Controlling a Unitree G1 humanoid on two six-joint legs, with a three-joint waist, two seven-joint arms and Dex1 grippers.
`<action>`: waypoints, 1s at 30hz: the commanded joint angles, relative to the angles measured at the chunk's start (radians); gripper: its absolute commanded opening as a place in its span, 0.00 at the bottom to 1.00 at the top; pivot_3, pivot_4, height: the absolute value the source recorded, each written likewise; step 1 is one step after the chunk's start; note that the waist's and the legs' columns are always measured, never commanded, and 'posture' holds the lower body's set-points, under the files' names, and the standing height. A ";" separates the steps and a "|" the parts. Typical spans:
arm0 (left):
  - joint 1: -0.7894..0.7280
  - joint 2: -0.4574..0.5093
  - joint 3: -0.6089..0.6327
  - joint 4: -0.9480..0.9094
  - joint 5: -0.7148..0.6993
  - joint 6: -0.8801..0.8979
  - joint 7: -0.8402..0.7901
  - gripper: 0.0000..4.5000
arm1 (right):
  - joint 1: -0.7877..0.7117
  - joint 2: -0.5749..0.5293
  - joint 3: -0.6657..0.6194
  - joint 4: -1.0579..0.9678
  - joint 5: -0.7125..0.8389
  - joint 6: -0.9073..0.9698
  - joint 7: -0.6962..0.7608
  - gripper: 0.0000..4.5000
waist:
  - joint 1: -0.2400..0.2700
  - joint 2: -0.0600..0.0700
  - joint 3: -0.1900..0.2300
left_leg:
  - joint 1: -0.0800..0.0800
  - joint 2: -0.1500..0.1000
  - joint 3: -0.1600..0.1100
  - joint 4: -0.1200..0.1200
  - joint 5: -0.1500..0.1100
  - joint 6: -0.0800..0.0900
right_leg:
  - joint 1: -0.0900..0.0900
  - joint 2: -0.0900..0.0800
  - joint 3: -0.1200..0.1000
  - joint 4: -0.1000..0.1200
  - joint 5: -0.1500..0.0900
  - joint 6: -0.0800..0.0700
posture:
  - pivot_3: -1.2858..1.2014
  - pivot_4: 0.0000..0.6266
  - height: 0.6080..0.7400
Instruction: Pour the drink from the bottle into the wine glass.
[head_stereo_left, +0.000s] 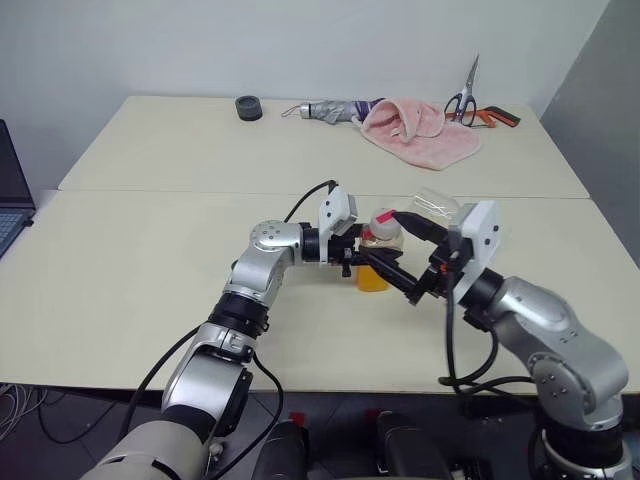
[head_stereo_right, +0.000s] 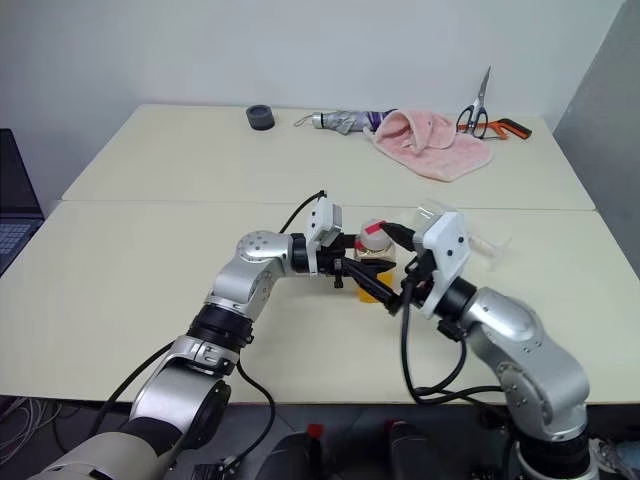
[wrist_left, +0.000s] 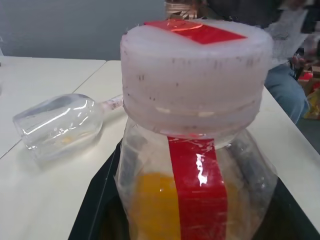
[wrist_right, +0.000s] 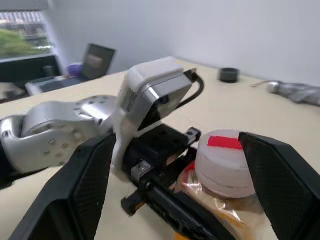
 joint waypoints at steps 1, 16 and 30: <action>-0.041 -0.012 0.012 -0.010 -0.008 -0.039 -0.011 0.40 | 0.022 0.065 0.061 -0.022 -0.126 -0.051 -0.146 0.93 | 0.000 0.000 0.000 | 0.000 0.000 0.000 0.000 0.000 0.000 | 0.000 0.000 0.000 0.000 0.000 0.000 | 0.52 0.24 1.00; -0.052 -0.014 -0.001 0.033 0.034 -0.107 -0.018 0.40 | -0.018 0.143 0.099 0.039 -0.292 -0.066 -0.253 0.93 | 0.002 0.000 0.000 | 0.000 0.000 0.000 0.000 0.000 0.000 | 0.000 0.000 0.000 -0.001 0.001 -0.001 | 0.52 0.24 1.00; -0.050 -0.009 0.000 0.041 0.037 -0.118 -0.017 0.40 | -0.010 0.155 0.126 0.057 -0.281 -0.093 -0.200 0.42 | 0.002 0.000 0.000 | 0.000 0.000 0.000 0.000 0.000 0.000 | 0.000 0.000 0.000 0.000 0.001 -0.001 | 0.52 0.24 1.00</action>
